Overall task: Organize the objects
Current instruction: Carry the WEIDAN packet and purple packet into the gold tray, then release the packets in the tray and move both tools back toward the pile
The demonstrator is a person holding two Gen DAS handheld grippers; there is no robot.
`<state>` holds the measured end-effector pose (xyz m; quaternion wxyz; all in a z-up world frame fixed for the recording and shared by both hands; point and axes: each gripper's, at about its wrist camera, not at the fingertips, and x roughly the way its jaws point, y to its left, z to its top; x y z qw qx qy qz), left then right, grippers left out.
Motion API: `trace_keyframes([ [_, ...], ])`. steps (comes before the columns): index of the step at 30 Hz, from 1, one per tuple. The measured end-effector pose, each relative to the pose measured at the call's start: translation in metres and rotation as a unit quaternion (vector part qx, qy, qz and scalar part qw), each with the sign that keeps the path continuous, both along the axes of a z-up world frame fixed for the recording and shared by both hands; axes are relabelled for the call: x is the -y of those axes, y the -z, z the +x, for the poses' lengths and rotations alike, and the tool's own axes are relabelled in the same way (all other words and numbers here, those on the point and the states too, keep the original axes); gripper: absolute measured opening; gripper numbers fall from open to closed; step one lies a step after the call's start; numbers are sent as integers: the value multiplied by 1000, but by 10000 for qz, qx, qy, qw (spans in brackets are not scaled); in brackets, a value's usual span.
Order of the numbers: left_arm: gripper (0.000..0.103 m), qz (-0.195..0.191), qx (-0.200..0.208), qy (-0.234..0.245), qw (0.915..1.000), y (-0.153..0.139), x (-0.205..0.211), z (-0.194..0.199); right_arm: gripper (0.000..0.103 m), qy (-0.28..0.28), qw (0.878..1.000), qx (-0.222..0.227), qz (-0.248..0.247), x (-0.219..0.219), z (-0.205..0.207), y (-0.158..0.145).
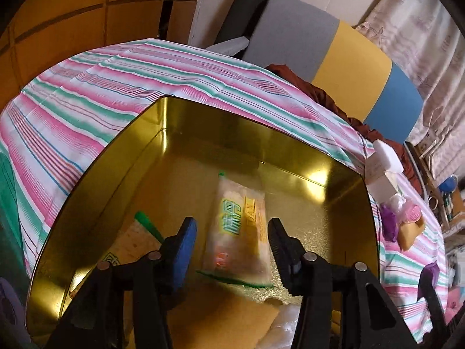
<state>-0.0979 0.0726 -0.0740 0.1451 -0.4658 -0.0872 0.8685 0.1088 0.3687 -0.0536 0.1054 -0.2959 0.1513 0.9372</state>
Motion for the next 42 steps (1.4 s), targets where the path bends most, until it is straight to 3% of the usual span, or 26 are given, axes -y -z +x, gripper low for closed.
trace_keyframes([
  [3, 63, 101, -122, -76, 9998, -5, 7, 4, 48, -365, 9992, -179, -60, 26, -7, -16],
  [7, 75, -150, -619, -119, 9979, -19, 13, 23, 48, -724, 9968, -283, -204, 52, -18, -30],
  [11, 90, -332, -1014, -327, 9938, -32, 21, 37, 48, -1132, 9927, -184, -370, 80, -39, -38],
  [15, 100, -132, -1112, -393, 9929, -42, 32, 44, 48, -1505, 9884, 127, -139, 111, -61, -40],
  [20, 100, -205, -1054, -567, 9926, -48, 43, 43, 48, -1772, 9820, 642, 137, 142, -91, -27],
  [27, 102, -148, -991, -816, 9916, -52, 55, 40, 49, -1837, 9759, 1168, -124, 147, -119, -5],
  [33, 102, -119, -821, -870, 9927, -47, 58, 38, 49, -1743, 9776, 1129, -352, 140, -122, -4],
  [42, 102, -194, -746, -659, 9948, -44, 44, 43, 50, -1305, 9872, 712, -572, 116, -92, -16],
])
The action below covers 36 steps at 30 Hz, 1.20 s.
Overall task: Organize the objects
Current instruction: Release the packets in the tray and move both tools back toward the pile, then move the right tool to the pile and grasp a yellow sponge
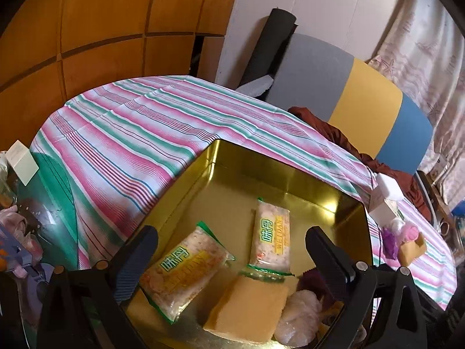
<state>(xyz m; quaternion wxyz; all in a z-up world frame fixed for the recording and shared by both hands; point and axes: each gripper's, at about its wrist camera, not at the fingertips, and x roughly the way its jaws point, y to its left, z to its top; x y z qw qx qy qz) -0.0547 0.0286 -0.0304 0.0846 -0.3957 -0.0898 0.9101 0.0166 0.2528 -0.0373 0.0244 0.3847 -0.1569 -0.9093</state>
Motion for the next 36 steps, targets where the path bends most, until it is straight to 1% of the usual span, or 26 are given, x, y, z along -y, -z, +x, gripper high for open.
trace_keyframes([
  [7, 103, -4, 40, 321, 9995, 1, -16, 8, 51, 338, 9994, 11, -96, -27, 20, 1],
  [14, 103, -162, -165, 780, 9967, -6, -37, 22, 51, 749, 9964, 394, 3, -62, 43, 25],
  [18, 103, -166, -245, 1043, 9941, -9, -48, 29, 51, 1009, 9932, 575, -63, -88, 60, 39],
  [22, 103, -265, -358, 1460, 9883, -11, -68, 45, 51, 1470, 9865, 692, -202, -125, 80, 50],
  [24, 103, -320, -443, 1642, 9849, -11, -78, 53, 51, 1616, 9845, 575, -377, -142, 89, 50],
  [27, 103, -292, -565, 1897, 9798, -12, -93, 71, 53, 1887, 9798, 603, -265, -162, 95, 48],
  [30, 103, -214, -582, 2144, 9748, -13, -110, 90, 54, 2085, 9761, 577, -232, -182, 96, 47],
  [32, 103, -204, -530, 2304, 9714, -13, -122, 99, 57, 2226, 9731, 577, -122, -194, 93, 46],
  [36, 103, -275, -487, 2536, 9657, -12, -146, 114, 66, 2440, 9686, 471, 88, -225, 80, 37],
])
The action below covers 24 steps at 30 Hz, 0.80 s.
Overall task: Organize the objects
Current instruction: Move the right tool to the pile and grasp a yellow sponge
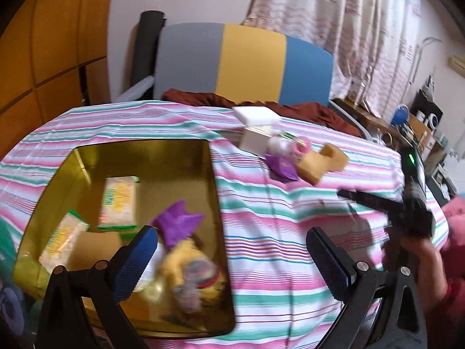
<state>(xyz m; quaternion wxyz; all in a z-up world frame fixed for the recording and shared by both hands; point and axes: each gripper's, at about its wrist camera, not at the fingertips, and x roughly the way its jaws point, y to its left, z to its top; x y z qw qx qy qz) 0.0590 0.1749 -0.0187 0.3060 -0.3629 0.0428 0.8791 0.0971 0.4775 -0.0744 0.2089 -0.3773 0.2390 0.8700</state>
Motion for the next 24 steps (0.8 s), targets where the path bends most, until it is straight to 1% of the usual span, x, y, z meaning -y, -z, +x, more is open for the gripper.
trace_keyframes([
  [5, 103, -92, 87, 191, 9997, 4, -23, 12, 67, 236, 9992, -316, -13, -41, -22, -15],
  [6, 103, -127, 114, 221, 9996, 6, -26, 14, 69, 237, 9991, -351, 7, -44, -25, -16],
  [7, 103, -175, 139, 270, 9994, 8, -31, 16, 73, 222, 9990, -390, 83, -50, -32, -18],
  [10, 103, -274, 134, 288, 9991, 11, -34, 20, 83, 118, 9990, -341, 250, -63, -55, -17],
  [11, 103, -300, 148, 283, 9990, 12, -34, 21, 83, 87, 9990, -310, 307, -65, -59, -16],
  [13, 103, -348, 210, 257, 9988, 15, -35, 20, 83, -12, 9989, -218, 426, -71, -72, -12],
  [14, 103, -364, 235, 241, 9988, 17, -34, 19, 83, -41, 9988, -104, 486, -72, -79, -8],
  [17, 103, -417, 345, 215, 9983, 22, -36, 19, 83, -67, 9987, 23, 508, -75, -83, 3],
  [19, 103, -453, 361, 214, 9981, 24, -38, 19, 81, -86, 9974, -96, 707, -70, -78, 7],
  [21, 103, -479, 360, 223, 9980, 25, -42, 19, 76, -128, 9967, -206, 771, -67, -71, 10],
  [24, 103, -489, 373, 238, 9978, 26, -49, 20, 70, -105, 9969, -397, 677, -66, -58, 10],
])
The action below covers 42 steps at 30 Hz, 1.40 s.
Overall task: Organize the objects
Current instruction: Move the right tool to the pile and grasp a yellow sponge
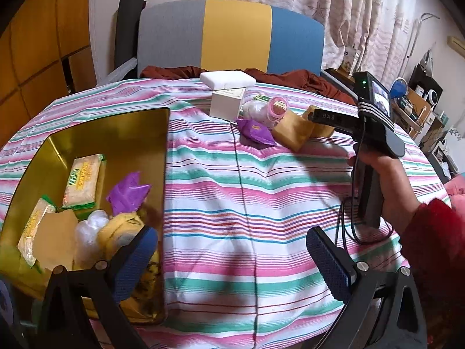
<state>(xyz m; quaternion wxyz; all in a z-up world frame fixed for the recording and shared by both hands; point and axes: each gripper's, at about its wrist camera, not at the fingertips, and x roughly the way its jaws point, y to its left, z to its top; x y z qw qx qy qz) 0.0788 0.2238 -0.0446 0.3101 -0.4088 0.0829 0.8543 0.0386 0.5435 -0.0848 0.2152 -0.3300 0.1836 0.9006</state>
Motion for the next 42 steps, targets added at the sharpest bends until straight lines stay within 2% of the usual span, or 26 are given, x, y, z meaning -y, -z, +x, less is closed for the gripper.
trace_keyframes([
  [3, 103, -1, 47, 74, 10000, 1, -11, 1, 54, -56, 9998, -138, -113, 3, 11, 0],
  [6, 103, -44, 41, 172, 9998, 2, -24, 2, 38, -86, 9995, -241, 172, 18, 26, -6],
  [9, 103, -82, 52, 200, 9998, 4, -37, -3, 34, -31, 9987, -330, 392, 27, 35, -11],
  [11, 103, -68, 80, 176, 9998, 4, -44, -9, 34, -28, 9987, -367, 356, 26, 37, -11],
  [14, 103, -124, -40, 100, 9999, 3, -53, -18, 35, -11, 9990, -436, -8, 15, 40, -8],
  [16, 103, -169, -72, -4, 9998, 4, -59, -29, 53, 165, 9985, -497, -144, 9, 46, -7],
  [18, 103, -143, -36, -121, 9998, 4, -62, -38, 63, 373, 9974, -562, -264, 4, 54, -8],
  [21, 103, -195, 21, -335, 9992, 8, -70, -54, 67, 609, 9948, -798, -187, 8, 70, -16],
  [23, 103, -269, 55, -457, 9986, 10, -73, -62, 68, 311, 9940, -1049, -36, 21, 73, -27],
  [24, 103, -278, 75, -513, 9983, 11, -73, -64, 68, -22, 9935, -1123, 161, 35, 70, -36],
  [26, 103, -218, 106, -582, 9980, 12, -70, -64, 69, -521, 9915, -1131, 376, 52, 59, -44],
  [27, 103, -215, 122, -636, 9977, 13, -67, -63, 70, -966, 9886, -1077, 420, 62, 46, -47],
  [29, 103, -170, 175, -673, 9974, 13, -62, -60, 71, -1397, 9850, -901, 464, 71, 27, -47],
  [30, 103, -120, 203, -666, 9975, 12, -59, -58, 72, -1629, 9834, -615, 507, 74, 9, -43],
  [32, 103, -106, 236, -669, 9974, 11, -54, -54, 72, -1750, 9814, -93, 789, 76, -16, -31],
  [34, 103, -73, 268, -633, 9976, 9, -49, -50, 72, -1796, 9793, 403, 844, 72, -31, -17],
  [37, 103, -17, 272, -616, 9977, 6, -44, -46, 74, -2095, 9739, 521, 706, 69, -36, -4],
  [39, 103, 33, 305, -622, 9976, 6, -43, -46, 78, -2183, 9692, 704, 897, 78, -37, 3],
  [42, 103, 67, 362, -624, 9974, 6, -43, -47, 71, -2109, 9689, 750, 1055, 85, -34, 6],
])
